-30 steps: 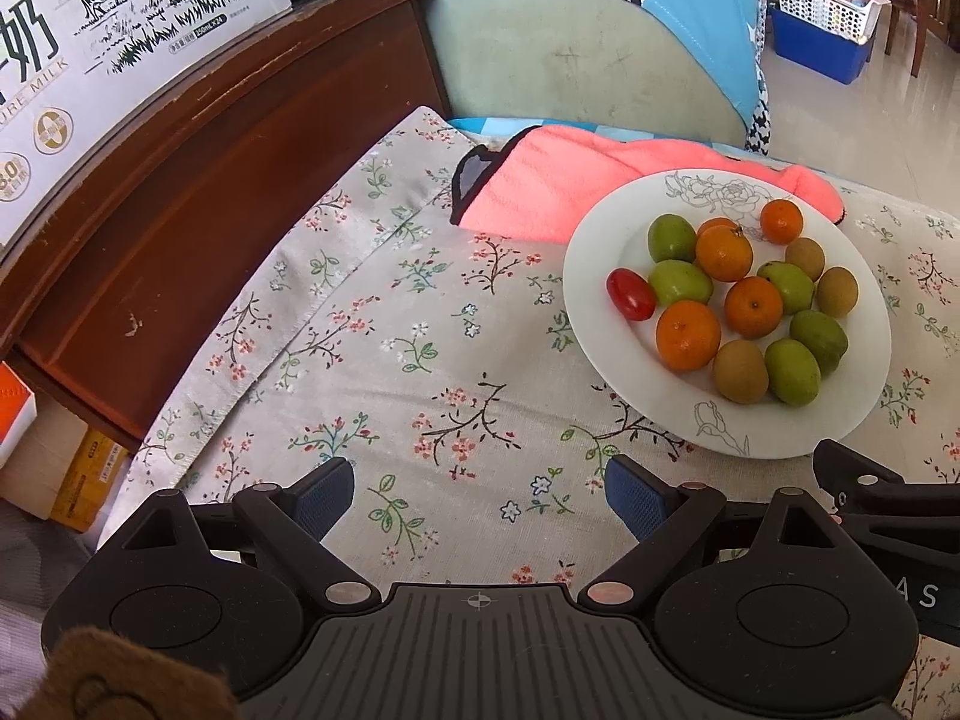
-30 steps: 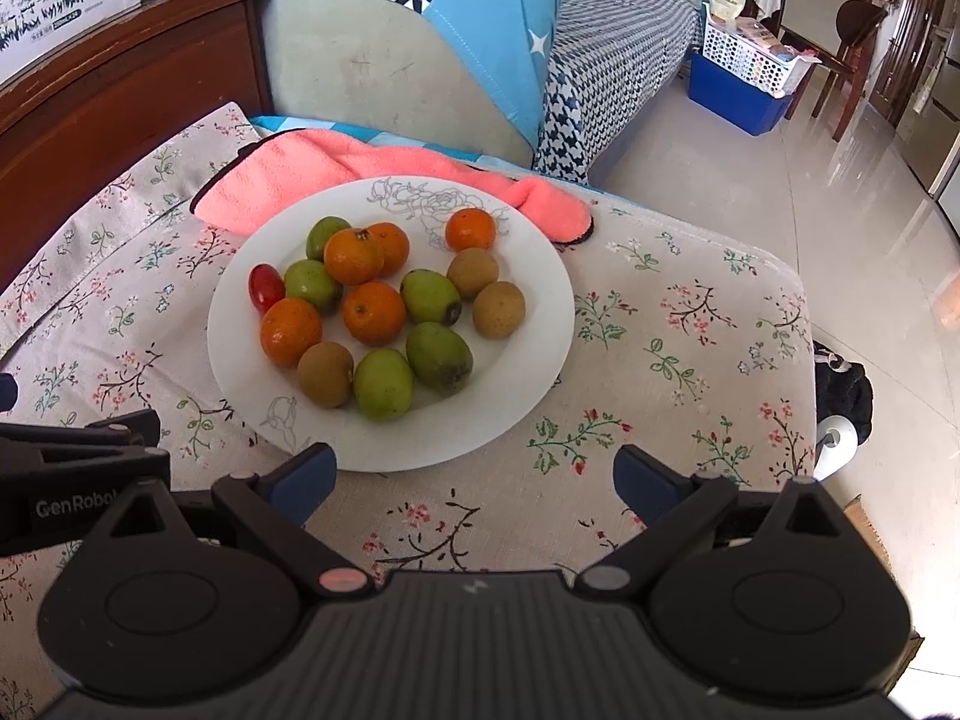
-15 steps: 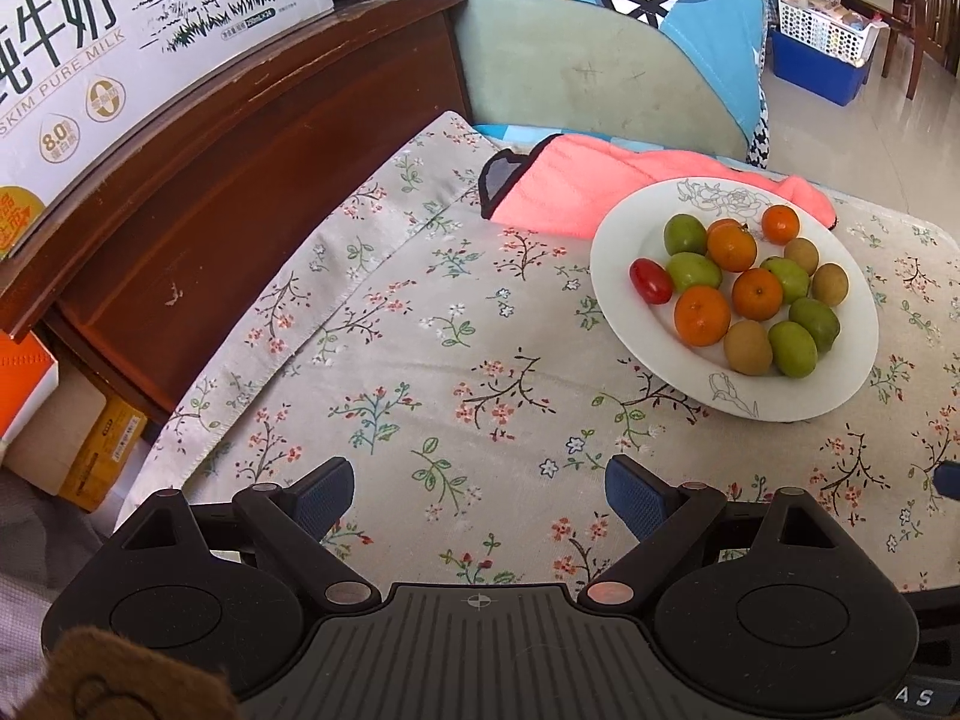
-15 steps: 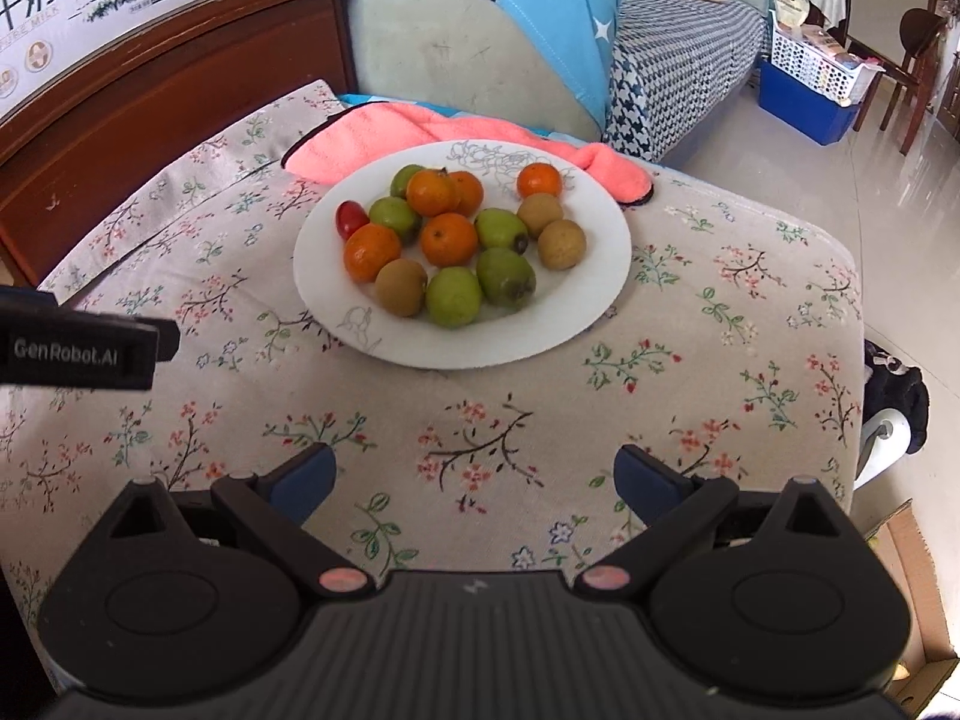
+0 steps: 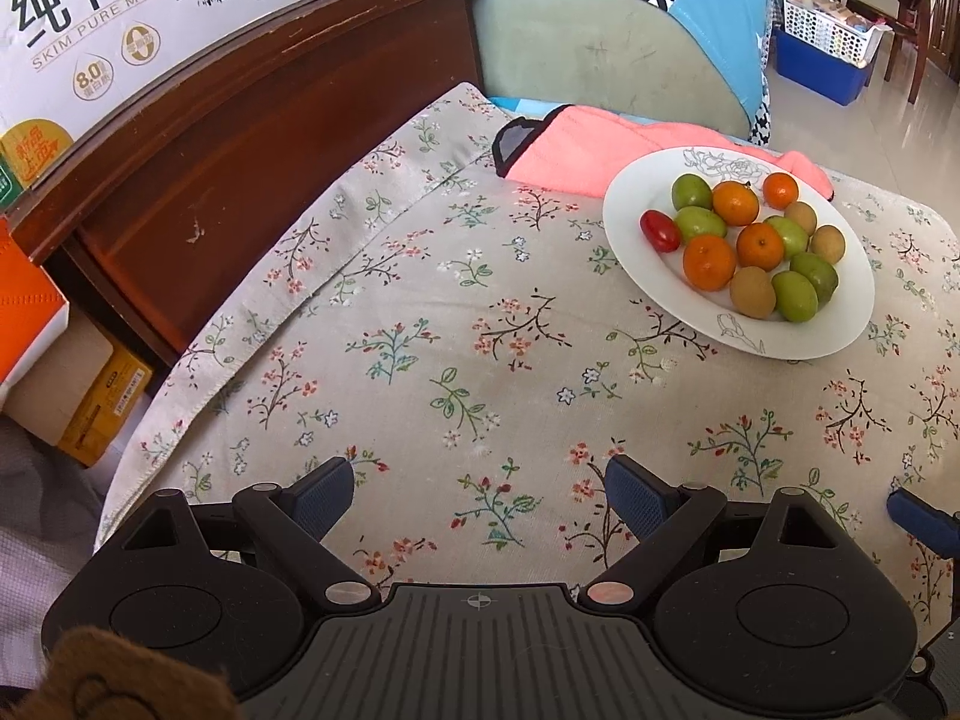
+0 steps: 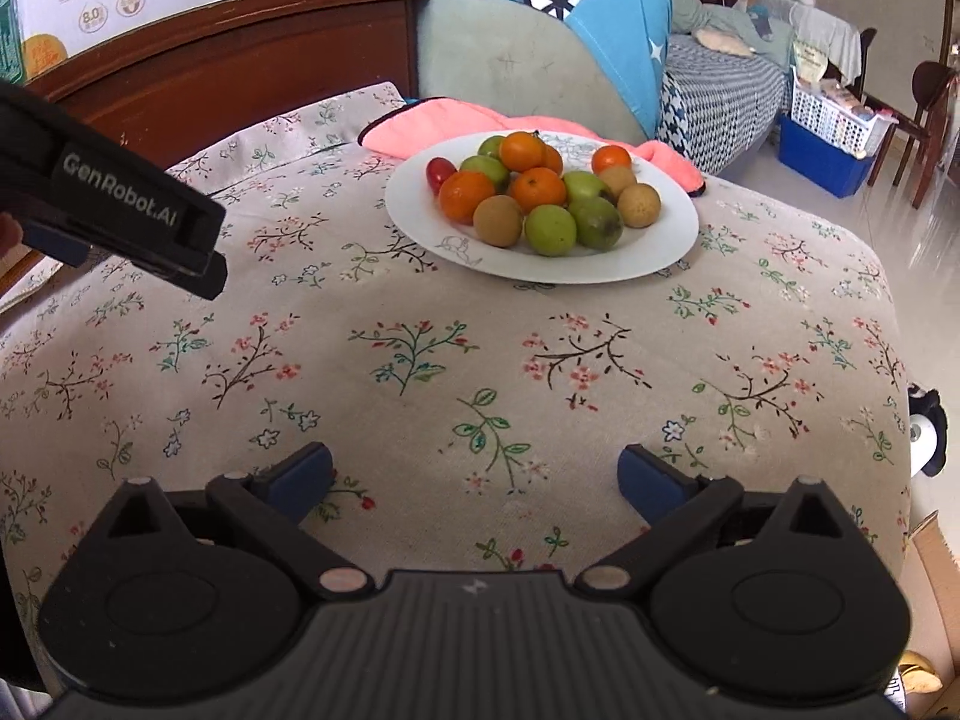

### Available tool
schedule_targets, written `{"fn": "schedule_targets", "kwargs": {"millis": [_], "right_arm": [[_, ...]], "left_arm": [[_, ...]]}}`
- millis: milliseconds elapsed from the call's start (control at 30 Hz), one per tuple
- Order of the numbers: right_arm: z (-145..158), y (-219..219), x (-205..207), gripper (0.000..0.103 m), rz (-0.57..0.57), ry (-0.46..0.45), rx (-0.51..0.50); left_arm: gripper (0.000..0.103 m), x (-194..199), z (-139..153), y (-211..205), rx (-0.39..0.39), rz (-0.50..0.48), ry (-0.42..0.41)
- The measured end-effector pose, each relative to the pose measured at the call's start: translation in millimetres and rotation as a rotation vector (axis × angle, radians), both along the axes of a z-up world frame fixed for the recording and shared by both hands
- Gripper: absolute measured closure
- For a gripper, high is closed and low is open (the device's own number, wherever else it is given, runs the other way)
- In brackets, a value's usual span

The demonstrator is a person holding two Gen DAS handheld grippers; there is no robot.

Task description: Organize fruits

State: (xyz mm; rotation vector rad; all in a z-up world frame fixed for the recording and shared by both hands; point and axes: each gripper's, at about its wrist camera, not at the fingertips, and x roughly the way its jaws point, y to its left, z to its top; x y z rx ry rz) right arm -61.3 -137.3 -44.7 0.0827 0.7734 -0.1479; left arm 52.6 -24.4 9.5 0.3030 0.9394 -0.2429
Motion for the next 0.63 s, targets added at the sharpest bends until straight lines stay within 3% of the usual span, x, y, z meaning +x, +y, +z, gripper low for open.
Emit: {"fn": "schedule_targets", "kwargs": {"millis": [333,633], "right_arm": [[-8.7,2.3,4.8,0.001,0.01,-0.117,-0.034],[-10.5,0.1,7.2,0.001,0.034,-0.13,-0.022]], "left_arm": [[0.011,-5.0,-6.3,7.5,-0.003,0.007,0.018],[0.011,-3.7,-13.2,7.5,-0.009,0.006,0.026]]}}
